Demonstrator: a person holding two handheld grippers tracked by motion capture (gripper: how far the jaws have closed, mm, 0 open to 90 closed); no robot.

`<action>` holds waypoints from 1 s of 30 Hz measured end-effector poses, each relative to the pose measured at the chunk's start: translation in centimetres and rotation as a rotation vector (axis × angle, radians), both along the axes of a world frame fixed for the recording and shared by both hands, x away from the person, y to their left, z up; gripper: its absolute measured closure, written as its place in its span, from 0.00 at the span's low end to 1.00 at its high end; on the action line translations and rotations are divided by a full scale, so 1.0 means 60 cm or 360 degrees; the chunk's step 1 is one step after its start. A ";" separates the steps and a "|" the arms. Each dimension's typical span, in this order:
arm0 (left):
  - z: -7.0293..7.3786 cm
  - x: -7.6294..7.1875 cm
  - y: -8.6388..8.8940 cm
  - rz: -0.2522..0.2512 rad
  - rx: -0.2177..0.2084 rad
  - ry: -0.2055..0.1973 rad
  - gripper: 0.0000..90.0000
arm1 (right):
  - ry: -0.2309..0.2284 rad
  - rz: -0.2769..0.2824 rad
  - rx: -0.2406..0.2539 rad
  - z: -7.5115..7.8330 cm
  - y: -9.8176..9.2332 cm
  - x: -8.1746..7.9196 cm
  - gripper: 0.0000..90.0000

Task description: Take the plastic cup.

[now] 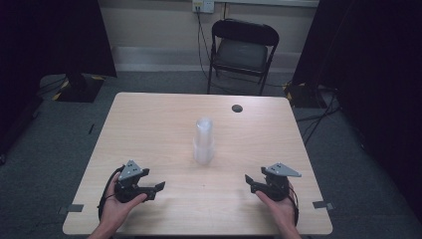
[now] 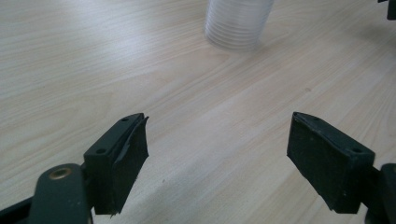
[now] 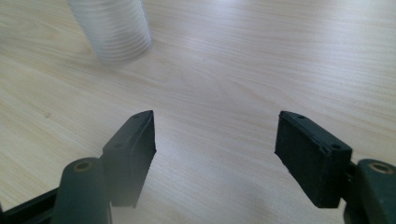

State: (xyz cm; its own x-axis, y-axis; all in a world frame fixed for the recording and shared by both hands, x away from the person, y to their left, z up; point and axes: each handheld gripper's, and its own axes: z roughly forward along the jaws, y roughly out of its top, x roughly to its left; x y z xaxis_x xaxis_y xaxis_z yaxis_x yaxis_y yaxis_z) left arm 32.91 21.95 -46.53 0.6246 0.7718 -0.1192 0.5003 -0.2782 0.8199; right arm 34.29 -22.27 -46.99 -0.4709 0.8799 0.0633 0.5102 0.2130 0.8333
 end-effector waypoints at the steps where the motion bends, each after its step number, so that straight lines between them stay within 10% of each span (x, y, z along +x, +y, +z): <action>1: 0.000 0.000 0.000 0.0000 0.0000 0.0000 0.22 | 0.0000 0.0000 0.0000 0.000 0.000 0.000 0.32; 30: 0.003 -0.007 -0.003 -0.0025 0.0017 -0.0017 0.22 | 0.0041 0.0086 0.0070 0.034 0.026 0.008 0.23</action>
State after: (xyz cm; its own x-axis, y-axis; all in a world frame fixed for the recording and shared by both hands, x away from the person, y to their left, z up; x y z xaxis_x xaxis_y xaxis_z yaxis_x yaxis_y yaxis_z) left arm 32.46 21.75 -46.38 0.6380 0.7630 -0.1042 0.4869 -0.2949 0.8221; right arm 34.76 -20.69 -44.97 -0.5156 0.8493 0.1138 0.5202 0.2046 0.8292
